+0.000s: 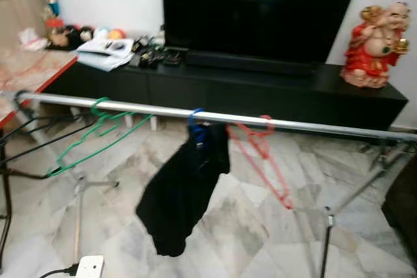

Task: Hang hanger

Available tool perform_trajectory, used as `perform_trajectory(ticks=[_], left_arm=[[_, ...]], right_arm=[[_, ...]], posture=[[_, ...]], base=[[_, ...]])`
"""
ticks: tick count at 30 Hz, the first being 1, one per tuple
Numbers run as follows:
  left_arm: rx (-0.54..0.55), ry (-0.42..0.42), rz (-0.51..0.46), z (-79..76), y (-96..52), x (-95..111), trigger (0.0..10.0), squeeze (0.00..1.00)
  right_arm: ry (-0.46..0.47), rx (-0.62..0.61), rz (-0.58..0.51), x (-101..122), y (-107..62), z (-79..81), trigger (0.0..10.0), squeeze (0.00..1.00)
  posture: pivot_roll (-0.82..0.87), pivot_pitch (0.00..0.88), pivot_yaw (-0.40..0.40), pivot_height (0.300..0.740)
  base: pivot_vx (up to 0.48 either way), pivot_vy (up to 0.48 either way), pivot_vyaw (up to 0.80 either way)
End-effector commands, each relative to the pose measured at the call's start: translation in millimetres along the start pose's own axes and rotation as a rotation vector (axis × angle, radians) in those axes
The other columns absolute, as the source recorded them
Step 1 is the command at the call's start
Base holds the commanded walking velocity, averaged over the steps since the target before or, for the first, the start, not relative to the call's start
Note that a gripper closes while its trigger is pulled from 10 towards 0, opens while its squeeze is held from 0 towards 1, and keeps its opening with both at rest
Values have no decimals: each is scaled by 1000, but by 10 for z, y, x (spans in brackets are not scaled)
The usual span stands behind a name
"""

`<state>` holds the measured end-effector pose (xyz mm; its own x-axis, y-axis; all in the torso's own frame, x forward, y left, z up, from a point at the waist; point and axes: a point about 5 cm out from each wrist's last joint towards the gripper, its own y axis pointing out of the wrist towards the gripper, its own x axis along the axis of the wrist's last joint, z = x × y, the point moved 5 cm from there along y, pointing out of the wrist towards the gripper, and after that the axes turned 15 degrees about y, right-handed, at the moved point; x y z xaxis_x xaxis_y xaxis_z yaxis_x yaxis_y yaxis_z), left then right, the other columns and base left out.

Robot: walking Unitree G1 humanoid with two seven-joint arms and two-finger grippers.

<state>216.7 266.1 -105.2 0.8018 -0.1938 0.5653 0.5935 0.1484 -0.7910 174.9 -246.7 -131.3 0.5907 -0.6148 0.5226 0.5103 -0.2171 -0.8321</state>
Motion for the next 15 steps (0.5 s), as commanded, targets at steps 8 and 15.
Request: perform_trajectory(ticks=[8, 15], left_arm=[[2, 1, 20, 16, -10, -63, 10000, 0], [5, 2, 20, 17, -10, -63, 10000, 0]], right_arm=[[-21, 34, -23, 62, 26, 225, 10000, 0], [-19, 20, -33, 164, 29, 113, 10000, 0]], posture=[[77, 0, -43, 740], [80, 0, -45, 740]], base=[[0, 480, 0], [0, 480, 0]])
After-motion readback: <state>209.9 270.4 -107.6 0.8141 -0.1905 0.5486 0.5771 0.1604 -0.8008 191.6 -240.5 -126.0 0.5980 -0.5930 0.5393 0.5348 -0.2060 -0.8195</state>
